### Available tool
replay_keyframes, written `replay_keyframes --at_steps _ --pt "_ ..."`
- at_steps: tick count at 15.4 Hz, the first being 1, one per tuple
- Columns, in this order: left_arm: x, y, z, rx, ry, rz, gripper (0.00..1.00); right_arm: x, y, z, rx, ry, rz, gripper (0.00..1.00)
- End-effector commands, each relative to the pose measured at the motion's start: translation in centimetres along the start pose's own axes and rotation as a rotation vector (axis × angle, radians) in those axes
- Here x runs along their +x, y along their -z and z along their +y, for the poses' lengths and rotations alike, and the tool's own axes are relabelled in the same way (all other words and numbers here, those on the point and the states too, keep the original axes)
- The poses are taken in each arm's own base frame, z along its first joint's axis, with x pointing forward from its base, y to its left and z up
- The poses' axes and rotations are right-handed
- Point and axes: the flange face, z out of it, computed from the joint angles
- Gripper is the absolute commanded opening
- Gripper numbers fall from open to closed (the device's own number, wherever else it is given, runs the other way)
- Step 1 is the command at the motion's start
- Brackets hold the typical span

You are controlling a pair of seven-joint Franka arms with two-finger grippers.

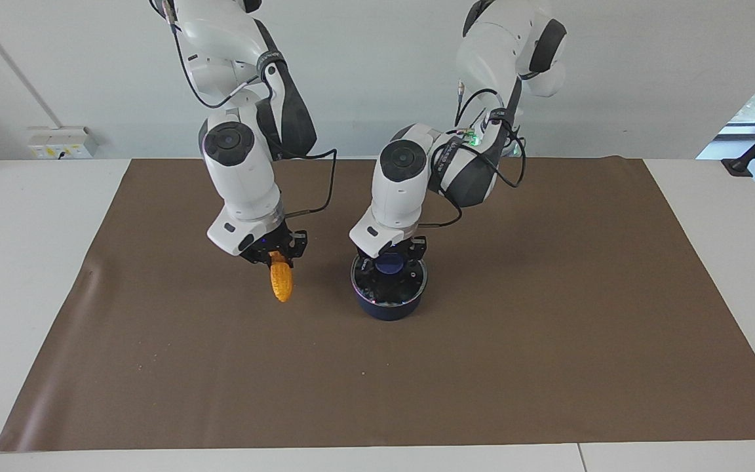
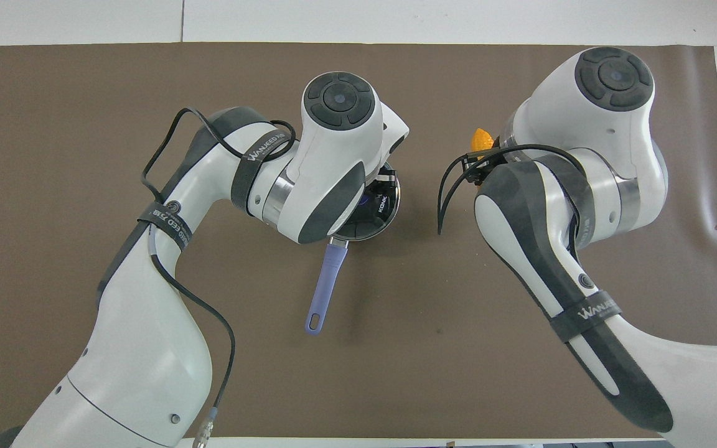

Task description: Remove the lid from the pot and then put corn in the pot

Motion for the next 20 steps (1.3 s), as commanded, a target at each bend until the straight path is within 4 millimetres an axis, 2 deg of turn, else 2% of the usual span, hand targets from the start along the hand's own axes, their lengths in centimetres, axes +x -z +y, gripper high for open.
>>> replay_keyframes --at_steps 1,2,4,5,6,7,9,11,12,13,15,16,18,20 --pt "-0.5 2.7 -0.5 -0.045 0.011 0.003 0.14 0.5 0.0 -0.1 0.015 -0.012 -0.007 0.0" --pt "-0.8 4.2 -0.6 -0.062 0.014 0.015 0.14 0.5 0.2 -0.1 0.017 -0.018 -0.003 0.0" --pt "-1.3 6.8 -1.2 -0.096 0.026 0.022 0.14 0.4 0.2 -1.5 0.019 -0.029 0.0 0.0" --pt "-1.6 7.5 -1.6 -0.097 0.031 0.013 0.13 0.4 0.2 -1.7 0.019 -0.032 0.003 0.0" --pt "-1.2 8.2 -3.1 -0.096 0.053 -0.003 0.12 0.4 0.2 -1.8 0.018 -0.038 0.006 0.0" --pt "-1.0 9.4 -4.7 -0.1 0.07 -0.004 0.11 0.6 0.4 -3.2 0.02 -0.045 0.005 0.0" --pt "-0.2 11.6 -8.1 -0.11 0.114 0.011 0.1 1.9 0.8 -9.0 0.023 -0.067 0.015 0.0" --pt "0.9 12.2 -11.8 -0.099 0.14 0.003 0.1 2.9 -1.0 -14.1 0.005 -0.125 0.005 0.0" --pt "1.6 12.5 -14.6 -0.095 0.13 -0.009 0.1 3.1 -1.9 -15.8 0.006 -0.143 0.012 0.0" --pt "2.3 12.6 -18.3 -0.091 0.116 -0.029 0.1 3.0 -2.7 -17.4 0.012 -0.151 0.026 0.0" --pt "3.1 11.6 -26.9 -0.091 0.084 -0.059 0.1 2.1 -4.6 -21.2 0.021 -0.165 0.049 0.0" --pt "3.0 10.6 -31.6 -0.097 0.056 -0.069 0.1 1.9 -4.8 -22.4 0.033 -0.168 0.061 0.0" --pt "1.8 8.6 -39.8 -0.107 0.011 -0.044 0.1 1.6 -5.0 -23.0 0.046 -0.171 0.073 0.0" --pt "-0.2 5.0 -46.2 -0.103 0.009 0.012 0.1 0.6 -6.4 -23.7 0.034 -0.17 0.051 0.0"
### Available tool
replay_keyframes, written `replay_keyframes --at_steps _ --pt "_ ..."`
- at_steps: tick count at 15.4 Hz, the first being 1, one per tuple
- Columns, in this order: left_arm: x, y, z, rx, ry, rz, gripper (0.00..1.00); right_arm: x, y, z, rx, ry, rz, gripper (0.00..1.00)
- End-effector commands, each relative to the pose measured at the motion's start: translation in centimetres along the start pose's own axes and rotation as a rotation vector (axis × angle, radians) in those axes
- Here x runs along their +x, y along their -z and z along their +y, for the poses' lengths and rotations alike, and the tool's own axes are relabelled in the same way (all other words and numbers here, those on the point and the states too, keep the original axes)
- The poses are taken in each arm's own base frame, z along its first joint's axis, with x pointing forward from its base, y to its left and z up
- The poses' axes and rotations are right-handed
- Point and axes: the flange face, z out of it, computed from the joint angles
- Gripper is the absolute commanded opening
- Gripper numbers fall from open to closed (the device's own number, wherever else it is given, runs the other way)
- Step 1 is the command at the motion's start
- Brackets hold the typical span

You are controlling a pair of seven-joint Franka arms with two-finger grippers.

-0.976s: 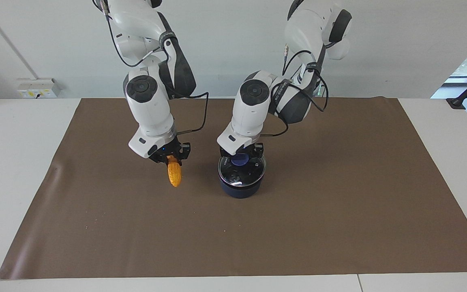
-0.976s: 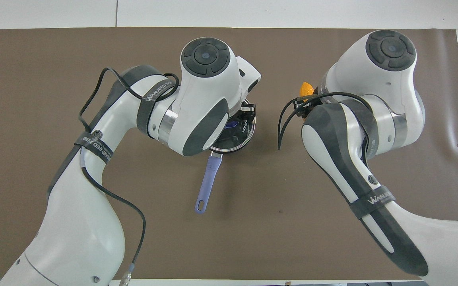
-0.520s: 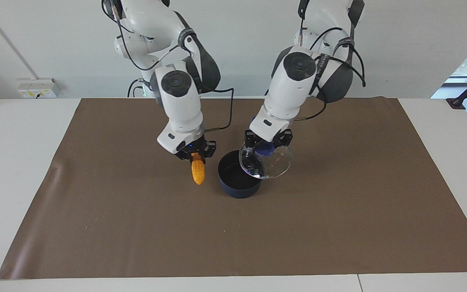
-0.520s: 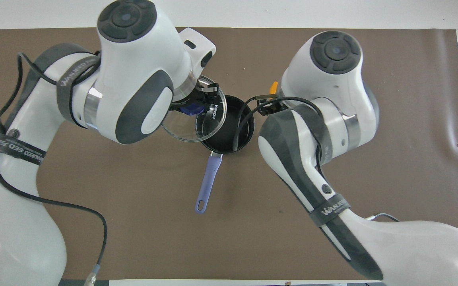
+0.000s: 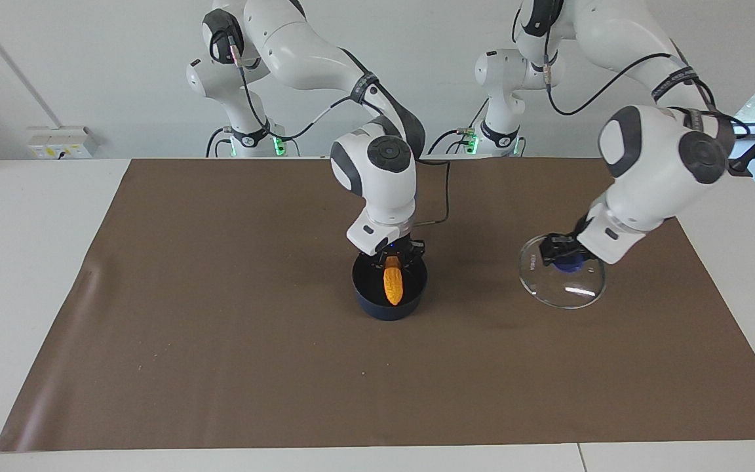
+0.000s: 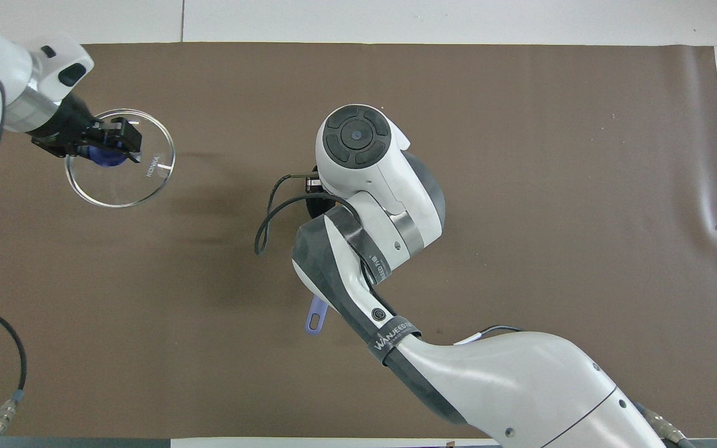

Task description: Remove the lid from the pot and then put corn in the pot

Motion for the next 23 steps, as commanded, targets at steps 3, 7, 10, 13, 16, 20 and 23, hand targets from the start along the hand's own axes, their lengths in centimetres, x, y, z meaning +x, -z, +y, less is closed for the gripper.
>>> replay_keyframes --at_steps 3,7,10,13,16,20,23 --pt "-4.8 -7.4 -8.4 -0.003 -0.063 0.079 0.1 0.0 -0.9 1.0 -0.004 -0.029 -0.021 0.61" --pt "-4.9 -12.3 -9.0 0.008 -0.056 0.093 0.12 0.4 0.6 2.0 -0.046 -0.034 -0.037 1.0" --pt "-4.7 -13.2 -9.2 0.002 -0.082 0.071 0.85 3.1 6.9 8.6 -0.077 -0.083 0.008 1.0" --pt "-4.3 -11.8 -7.9 0.04 -0.136 0.059 1.0 4.6 14.8 19.0 -0.087 -0.058 -0.028 1.0" --pt "-3.6 -7.6 -6.6 0.077 -0.184 0.024 1.0 3.3 21.7 28.5 -0.082 -0.005 -0.067 1.0" --pt "-2.9 0.9 -3.9 0.07 -0.205 -0.002 1.0 0.3 23.6 37.8 -0.076 0.016 -0.164 1.0" --pt "-3.8 5.1 -1.4 0.078 -0.145 0.008 1.0 -0.7 22.7 40.8 -0.065 0.031 -0.175 1.0"
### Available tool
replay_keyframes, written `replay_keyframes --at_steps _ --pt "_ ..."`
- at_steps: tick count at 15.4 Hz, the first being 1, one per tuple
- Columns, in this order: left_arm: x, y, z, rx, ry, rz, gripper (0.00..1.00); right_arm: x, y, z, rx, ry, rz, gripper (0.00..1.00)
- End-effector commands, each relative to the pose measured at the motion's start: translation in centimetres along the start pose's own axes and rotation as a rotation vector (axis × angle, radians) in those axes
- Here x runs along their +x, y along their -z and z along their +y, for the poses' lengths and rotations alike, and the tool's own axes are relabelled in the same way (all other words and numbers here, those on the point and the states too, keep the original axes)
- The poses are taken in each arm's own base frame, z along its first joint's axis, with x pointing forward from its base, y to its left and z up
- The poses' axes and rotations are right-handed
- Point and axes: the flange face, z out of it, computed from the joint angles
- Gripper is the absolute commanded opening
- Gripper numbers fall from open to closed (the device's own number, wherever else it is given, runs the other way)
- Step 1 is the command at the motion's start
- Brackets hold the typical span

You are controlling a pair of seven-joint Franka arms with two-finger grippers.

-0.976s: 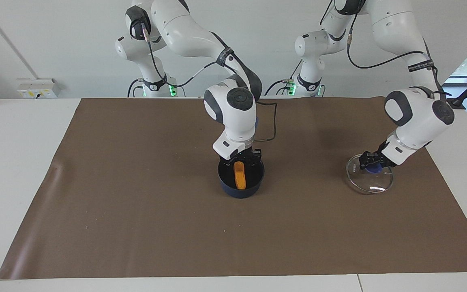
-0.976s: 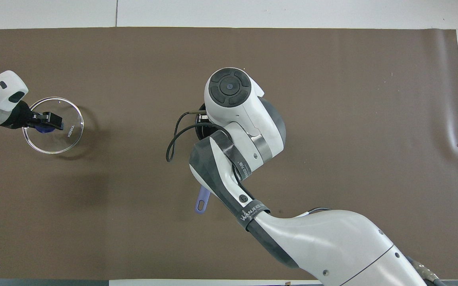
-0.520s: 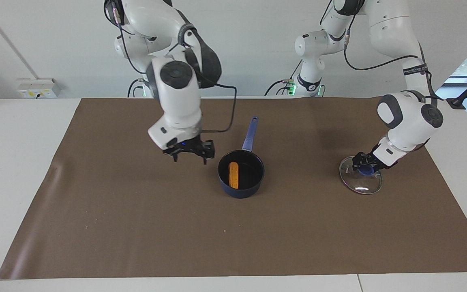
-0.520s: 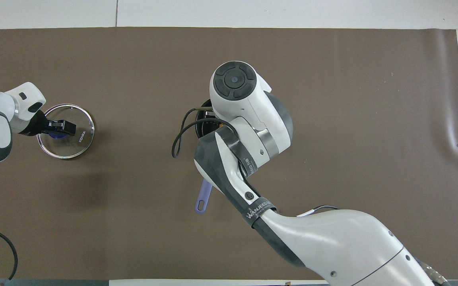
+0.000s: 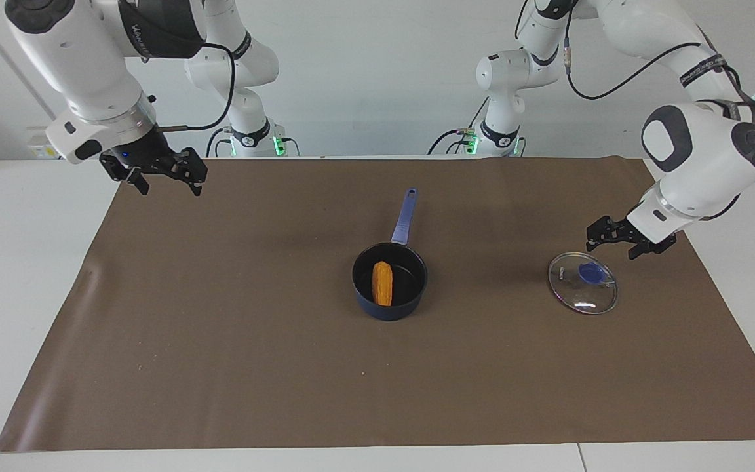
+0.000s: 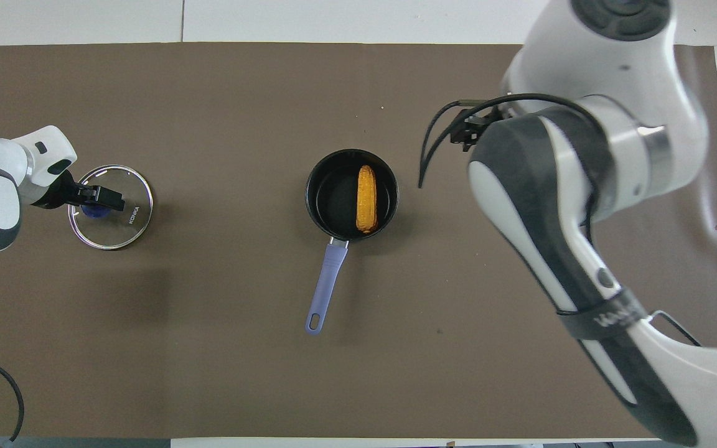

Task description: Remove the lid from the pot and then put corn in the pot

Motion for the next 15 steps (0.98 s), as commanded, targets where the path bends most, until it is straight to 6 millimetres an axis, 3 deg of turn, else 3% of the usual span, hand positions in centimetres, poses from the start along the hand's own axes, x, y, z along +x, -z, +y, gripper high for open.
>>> replay_keyframes --at_steps 1,2,4,6,11,15 --pt "-0.7 3.8 2.7 0.04 0.055 0.004 1.0 -0.8 -1.7 0.9 0.001 0.051 -0.001 1.0" --pt "-1.4 5.0 3.4 0.065 0.071 0.013 1.0 -1.4 -0.9 1.5 0.002 0.061 0.026 1.0" --pt "-2.9 7.2 4.4 0.09 0.081 0.017 1.0 -2.6 -2.0 2.2 0.006 0.092 0.039 1.0" --pt "-4.8 9.1 4.9 0.09 0.086 0.005 1.0 -2.3 -2.1 3.1 0.005 0.08 0.052 1.0" --pt "-9.1 8.7 5.5 0.088 0.101 -0.037 1.0 -1.7 -2.0 3.5 -0.018 0.079 0.045 1.0" --pt "-9.1 9.0 5.1 0.088 0.104 -0.023 1.0 -0.9 -2.4 3.2 -0.011 0.081 0.038 1.0"
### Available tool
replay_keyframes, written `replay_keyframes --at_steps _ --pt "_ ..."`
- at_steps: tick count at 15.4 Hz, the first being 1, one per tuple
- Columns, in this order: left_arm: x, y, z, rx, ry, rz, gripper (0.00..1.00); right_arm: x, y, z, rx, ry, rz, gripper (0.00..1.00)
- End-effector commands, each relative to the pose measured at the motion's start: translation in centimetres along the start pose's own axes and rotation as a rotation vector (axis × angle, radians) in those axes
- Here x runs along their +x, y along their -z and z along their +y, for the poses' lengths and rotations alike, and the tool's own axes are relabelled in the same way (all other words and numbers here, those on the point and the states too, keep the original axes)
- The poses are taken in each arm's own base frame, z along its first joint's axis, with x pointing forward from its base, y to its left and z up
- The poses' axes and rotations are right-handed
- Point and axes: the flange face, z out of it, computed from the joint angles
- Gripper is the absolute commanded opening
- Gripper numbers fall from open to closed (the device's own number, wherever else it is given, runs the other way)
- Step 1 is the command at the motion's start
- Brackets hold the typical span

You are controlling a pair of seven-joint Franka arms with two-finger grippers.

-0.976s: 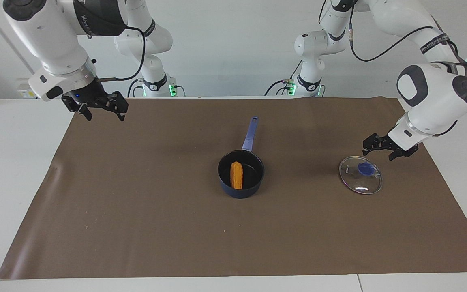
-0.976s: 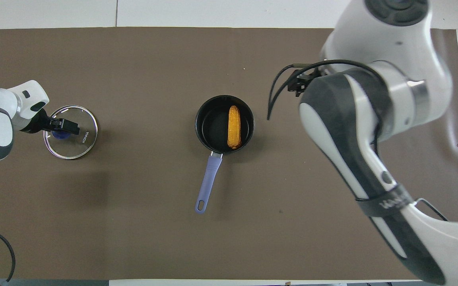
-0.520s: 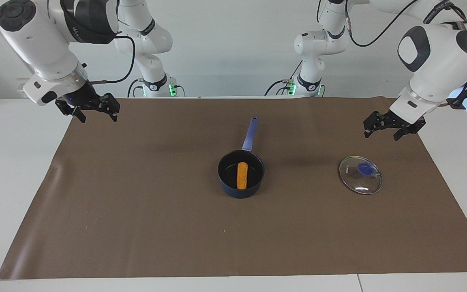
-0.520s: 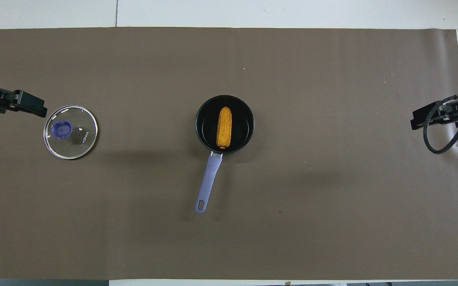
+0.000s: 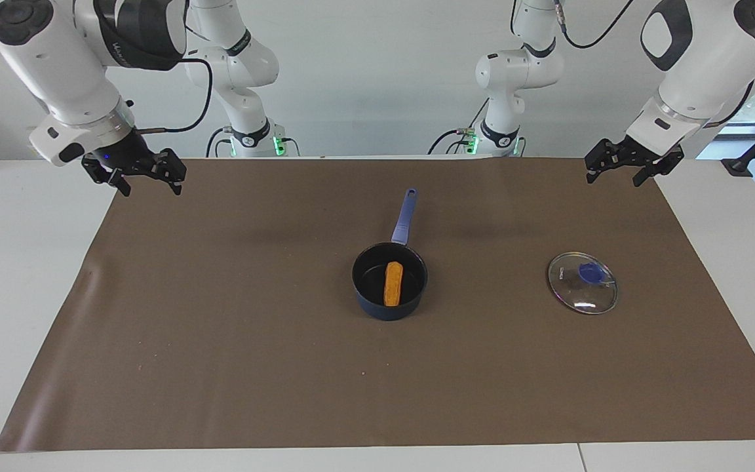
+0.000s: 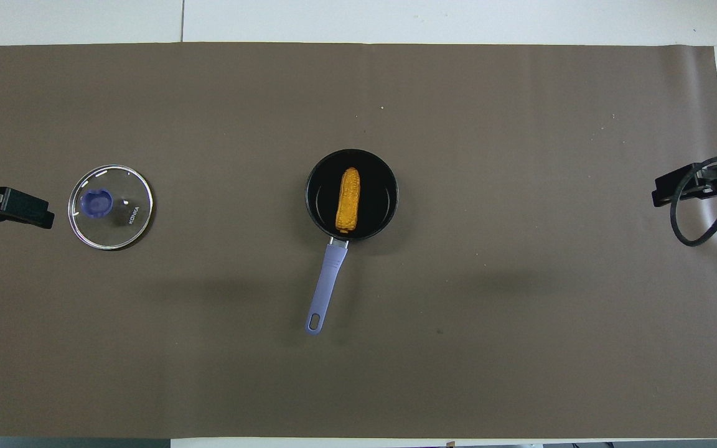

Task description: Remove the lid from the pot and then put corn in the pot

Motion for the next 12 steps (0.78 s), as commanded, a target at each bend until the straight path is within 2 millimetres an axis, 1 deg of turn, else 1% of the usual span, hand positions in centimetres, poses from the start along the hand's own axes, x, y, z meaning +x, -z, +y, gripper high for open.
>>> replay_keyframes --at_steps 1,3,5,9,12 --pt "-0.5 -0.2 -0.3 0.018 0.014 0.006 1.0 0.4 0.0 0.2 0.0 0.024 0.011 1.0" --pt "-0.4 0.1 -0.1 0.014 0.013 0.012 1.0 0.4 0.1 0.5 0.001 0.017 0.016 1.0" --pt "-0.5 0.4 0.1 0.012 0.01 0.019 1.0 0.3 0.3 2.2 0.004 -0.012 0.022 1.0" --pt "-0.4 0.4 0.4 0.011 0.005 0.019 1.0 0.1 0.5 2.8 0.005 -0.023 0.02 1.0" --pt "-0.4 0.4 0.4 0.011 0.005 0.019 1.0 0.0 0.7 2.7 0.005 -0.02 0.026 1.0"
